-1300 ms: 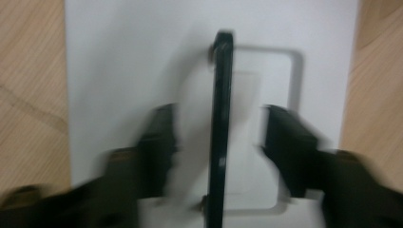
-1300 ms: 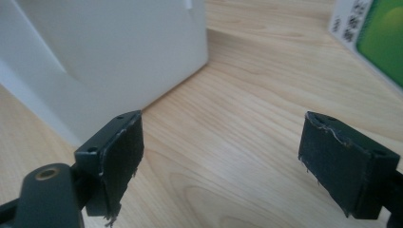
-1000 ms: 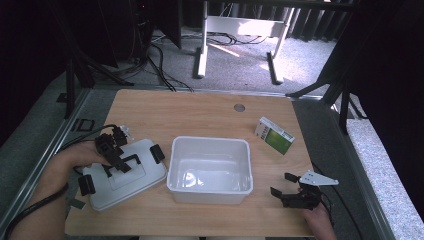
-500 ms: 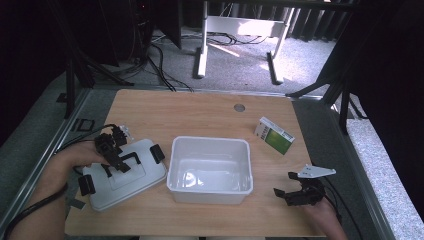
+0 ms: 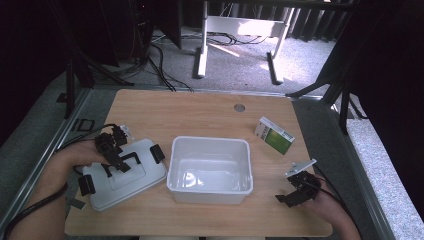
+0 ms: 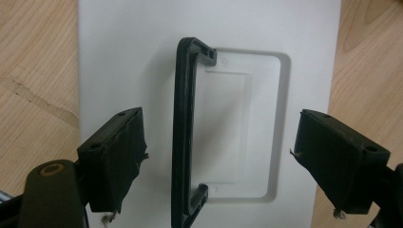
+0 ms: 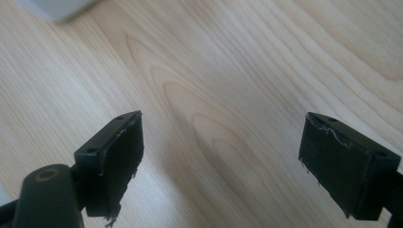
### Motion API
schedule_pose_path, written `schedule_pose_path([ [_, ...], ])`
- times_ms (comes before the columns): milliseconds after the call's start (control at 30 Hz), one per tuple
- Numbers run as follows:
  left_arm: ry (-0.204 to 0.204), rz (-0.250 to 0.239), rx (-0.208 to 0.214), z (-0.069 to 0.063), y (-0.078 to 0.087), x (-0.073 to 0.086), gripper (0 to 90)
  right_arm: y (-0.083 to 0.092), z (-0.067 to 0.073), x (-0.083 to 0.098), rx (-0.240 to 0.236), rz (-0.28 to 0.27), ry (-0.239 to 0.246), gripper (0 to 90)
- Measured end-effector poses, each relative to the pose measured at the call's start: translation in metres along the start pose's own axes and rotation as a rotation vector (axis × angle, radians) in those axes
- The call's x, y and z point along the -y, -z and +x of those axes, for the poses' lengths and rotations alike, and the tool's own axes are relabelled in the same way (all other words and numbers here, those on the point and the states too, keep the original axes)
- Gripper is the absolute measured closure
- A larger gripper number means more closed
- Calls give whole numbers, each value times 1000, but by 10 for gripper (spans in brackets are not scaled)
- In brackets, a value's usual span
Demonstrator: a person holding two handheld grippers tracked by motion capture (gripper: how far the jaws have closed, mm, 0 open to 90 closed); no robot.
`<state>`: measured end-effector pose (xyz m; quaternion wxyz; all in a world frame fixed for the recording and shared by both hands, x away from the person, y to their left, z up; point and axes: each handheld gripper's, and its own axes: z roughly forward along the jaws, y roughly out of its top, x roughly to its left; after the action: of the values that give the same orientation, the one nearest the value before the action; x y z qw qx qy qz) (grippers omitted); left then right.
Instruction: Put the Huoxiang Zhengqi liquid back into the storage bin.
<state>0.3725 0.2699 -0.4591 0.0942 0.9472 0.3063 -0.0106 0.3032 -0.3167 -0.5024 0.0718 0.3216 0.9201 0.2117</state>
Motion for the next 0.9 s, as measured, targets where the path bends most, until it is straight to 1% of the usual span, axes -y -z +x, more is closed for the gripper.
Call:
schedule_pose_path([
  [33,0,0,0,0,0,0,181,0,0,0,0,0,0,144],
  [67,1,4,-2,0,0,0,181,0,-1,-1,-7,29,2,151],
  [100,1,4,-2,0,0,0,181,0,-1,-1,-7,29,2,151],
  [167,6,6,-3,0,1,1,181,-1,-3,-2,-5,54,1,150],
  [200,2,9,-4,0,1,1,181,0,-5,-3,-7,77,-5,150],
  [233,2,9,-4,0,1,1,181,0,-5,-3,-7,77,-5,150],
  [267,1,9,-5,0,1,1,181,-1,-7,-5,2,117,-6,157],
  [300,1,9,-5,0,1,1,181,-1,-7,-5,2,117,-6,157],
  [333,4,11,-1,-1,1,1,181,-1,-9,-7,-2,148,-8,157],
  [367,4,11,-1,-1,1,1,181,-1,-9,-7,-2,148,-8,157],
  [400,7,8,-3,0,1,2,171,0,-11,-10,0,180,-14,158],
  [433,7,8,-3,0,1,2,171,0,-11,-10,0,180,-14,158],
  [467,8,10,-4,-1,1,2,170,2,-13,-12,10,202,-15,157],
  [533,10,13,0,-1,1,2,170,4,-16,-15,15,210,-14,159],
  [633,11,13,4,0,1,3,170,7,-19,-18,13,203,-12,177],
  [667,8,15,2,0,1,3,170,10,-22,-21,13,193,-11,186],
  [700,8,15,2,0,1,3,171,10,-22,-21,13,193,-11,186],
  [733,8,22,1,0,0,4,171,15,-27,-24,13,180,-9,192],
  [767,8,22,1,0,0,4,170,15,-27,-24,13,180,-9,192],
  [800,10,23,2,0,0,4,171,19,-32,-28,16,176,-7,194],
  [833,10,23,2,0,0,4,170,19,-32,-28,16,176,-7,194],
  [867,12,21,2,0,0,4,170,21,-36,-32,20,178,1,197],
  [900,14,19,2,1,1,4,170,21,-36,-32,20,178,1,197],
])
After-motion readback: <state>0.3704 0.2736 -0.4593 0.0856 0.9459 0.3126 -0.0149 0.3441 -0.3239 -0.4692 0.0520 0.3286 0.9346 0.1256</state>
